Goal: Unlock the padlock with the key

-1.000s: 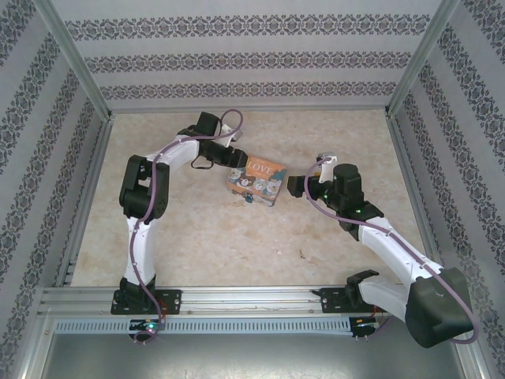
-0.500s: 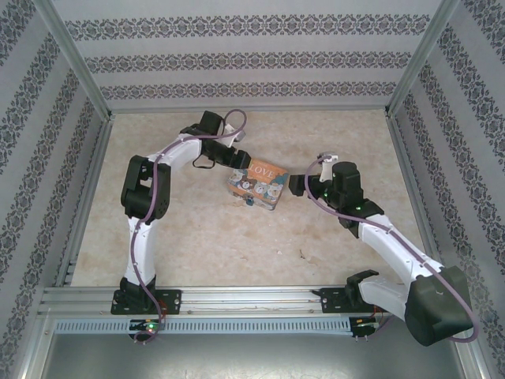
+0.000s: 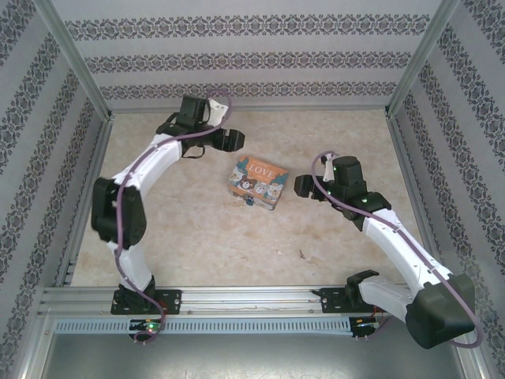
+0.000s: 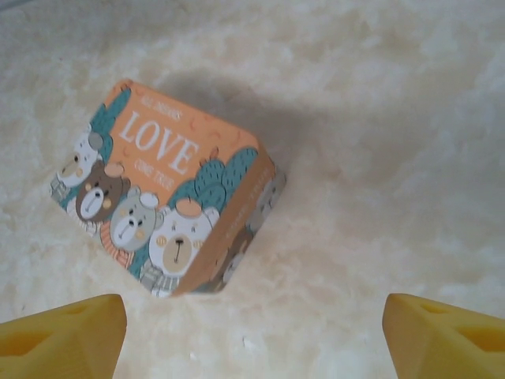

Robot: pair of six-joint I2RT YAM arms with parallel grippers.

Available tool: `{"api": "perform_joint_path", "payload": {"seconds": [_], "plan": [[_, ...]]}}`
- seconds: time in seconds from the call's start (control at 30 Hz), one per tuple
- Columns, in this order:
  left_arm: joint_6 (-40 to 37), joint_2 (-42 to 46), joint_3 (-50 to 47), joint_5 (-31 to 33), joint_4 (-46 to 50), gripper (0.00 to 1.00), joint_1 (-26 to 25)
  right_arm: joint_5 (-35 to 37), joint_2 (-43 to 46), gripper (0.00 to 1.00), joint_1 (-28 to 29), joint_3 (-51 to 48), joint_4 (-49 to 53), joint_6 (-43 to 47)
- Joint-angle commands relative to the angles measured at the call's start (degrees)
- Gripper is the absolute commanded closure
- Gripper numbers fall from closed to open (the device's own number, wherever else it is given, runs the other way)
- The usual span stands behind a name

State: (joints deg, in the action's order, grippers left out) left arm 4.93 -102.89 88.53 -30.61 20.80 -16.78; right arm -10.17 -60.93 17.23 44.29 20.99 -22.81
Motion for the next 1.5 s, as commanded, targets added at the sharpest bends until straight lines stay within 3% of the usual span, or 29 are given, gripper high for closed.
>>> {"api": "perform_joint_path", "payload": {"seconds": [0.0, 0.2, 0.47, 0.63, 0.93, 1.47], "plan": [[4.82, 7.76, -11.02, 3.05, -11.74, 0.15, 0.25, -2.12, 1.66, 0.16, 1.63, 1.16, 10.88, -1.75], [13.35, 20.93, -29.91, 5.34, -25.51, 0.13, 0.24, -2.81, 1.92, 0.23, 4.91, -1.80, 15.84, -4.82], [18.53, 33.81, -45.85, 11.25, -29.37, 0.13, 0.22, -3.09, -0.04, 0.30, 9.86, -7.36, 16.88, -9.55], [23.33, 37.30, -53.42, 12.82, -34.19, 0.13, 0.17, -2.87, -2.70, 0.36, 12.69, -9.52, 16.82, -11.33], [32.12, 35.19, -58.12, 13.51, -41.40, 0.14, 0.19, -3.97, -10.58, 0.51, 17.95, -10.59, 18.86, -13.17], [33.15, 32.14, -56.98, 13.25, -42.14, 0.15, 0.25, -5.38, -14.08, 0.68, 18.58, -10.38, 20.23, -12.52]]}}
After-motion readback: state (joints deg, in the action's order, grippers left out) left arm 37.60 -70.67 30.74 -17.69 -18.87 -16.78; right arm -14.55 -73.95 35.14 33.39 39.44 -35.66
